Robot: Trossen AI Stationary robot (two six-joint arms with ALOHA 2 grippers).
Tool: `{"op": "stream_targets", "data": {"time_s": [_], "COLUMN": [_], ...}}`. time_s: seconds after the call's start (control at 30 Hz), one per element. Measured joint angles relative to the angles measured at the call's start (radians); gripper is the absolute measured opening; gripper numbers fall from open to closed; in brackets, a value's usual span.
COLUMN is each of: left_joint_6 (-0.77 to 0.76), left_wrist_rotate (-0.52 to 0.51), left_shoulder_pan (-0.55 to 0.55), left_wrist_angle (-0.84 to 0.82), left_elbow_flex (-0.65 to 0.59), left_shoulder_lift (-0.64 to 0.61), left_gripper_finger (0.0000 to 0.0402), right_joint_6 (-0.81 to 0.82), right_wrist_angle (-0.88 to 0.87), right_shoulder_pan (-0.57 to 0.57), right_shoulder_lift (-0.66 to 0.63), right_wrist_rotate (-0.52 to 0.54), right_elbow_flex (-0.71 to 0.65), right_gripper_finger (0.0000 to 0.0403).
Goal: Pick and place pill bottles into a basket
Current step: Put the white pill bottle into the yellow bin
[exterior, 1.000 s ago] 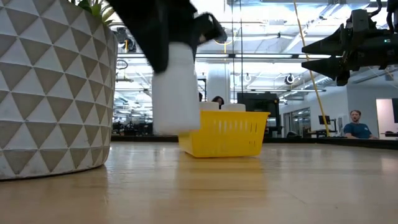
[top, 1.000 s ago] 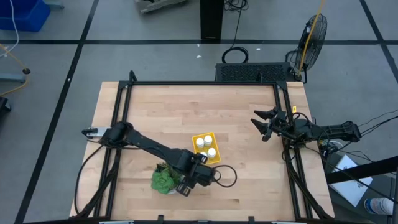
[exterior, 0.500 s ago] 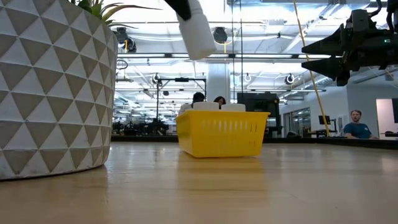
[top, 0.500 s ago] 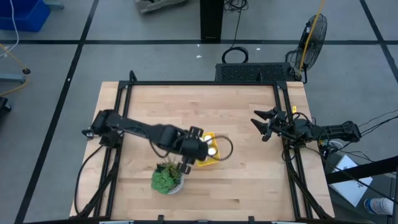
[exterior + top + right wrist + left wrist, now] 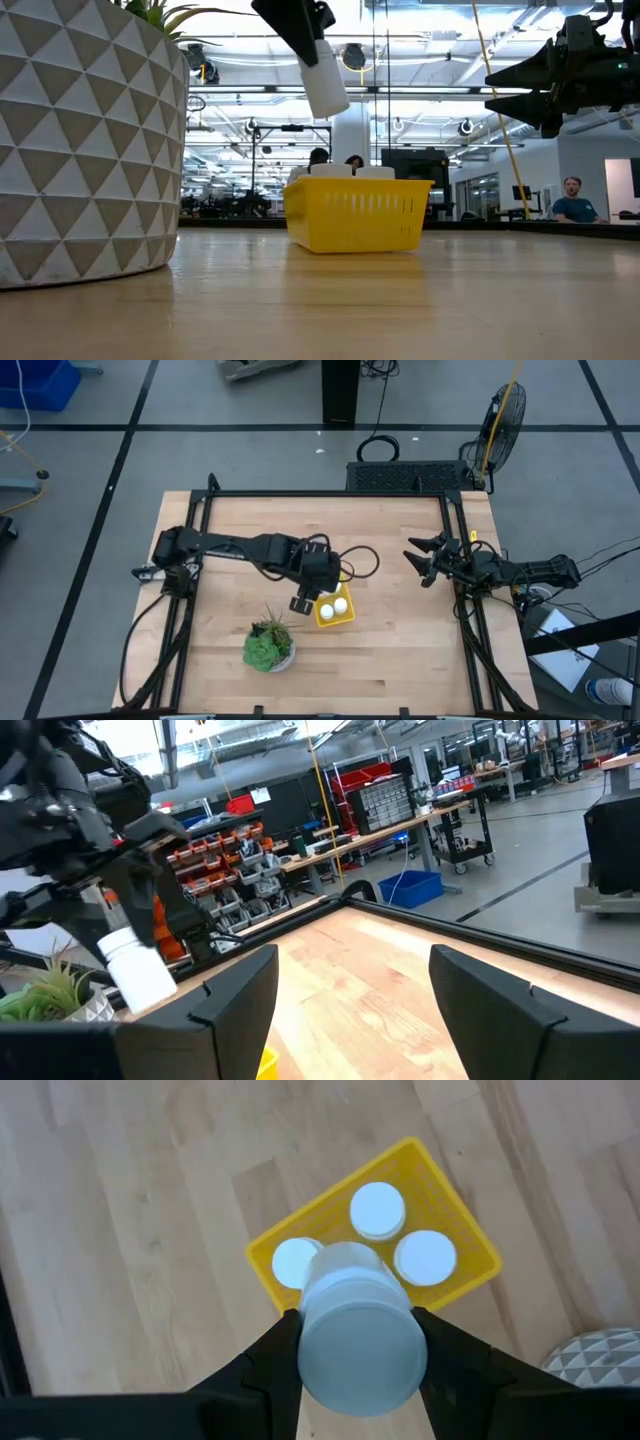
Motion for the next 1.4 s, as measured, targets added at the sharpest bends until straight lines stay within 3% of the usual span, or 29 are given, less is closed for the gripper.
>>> {"op": "stream_targets", "data": {"time_s": [0.23, 0.8, 1.4], "left_joint_6": [0.031, 0.065, 0.079], "left_wrist_rotate": [0.08, 0.151, 0.173], "left_shoulder_pan": [0.024, 0.041, 0.042], "left_wrist_angle": [-0.006, 0.01, 0.02], "left_elbow_flex": [0.0, 0.0, 0.0], "left_shoulder_lift": [0.044, 0.106, 0.145], "left_gripper_finger": [0.0161, 0.0161, 0.0161], "right_joint_6": [0.0, 0.0, 0.0], "right_wrist_angle": [-0.002, -0.005, -0.005], "right_shoulder_pan": [0.0, 0.0, 0.0], "right_shoulder_lift": [0.0, 0.0, 0.0], "right_wrist_rotate": [0.0, 0.0, 0.0], "right_elbow_flex": [0.0, 0.0, 0.0], "right_gripper_finger": [0.0251, 0.0251, 0.0251]}}
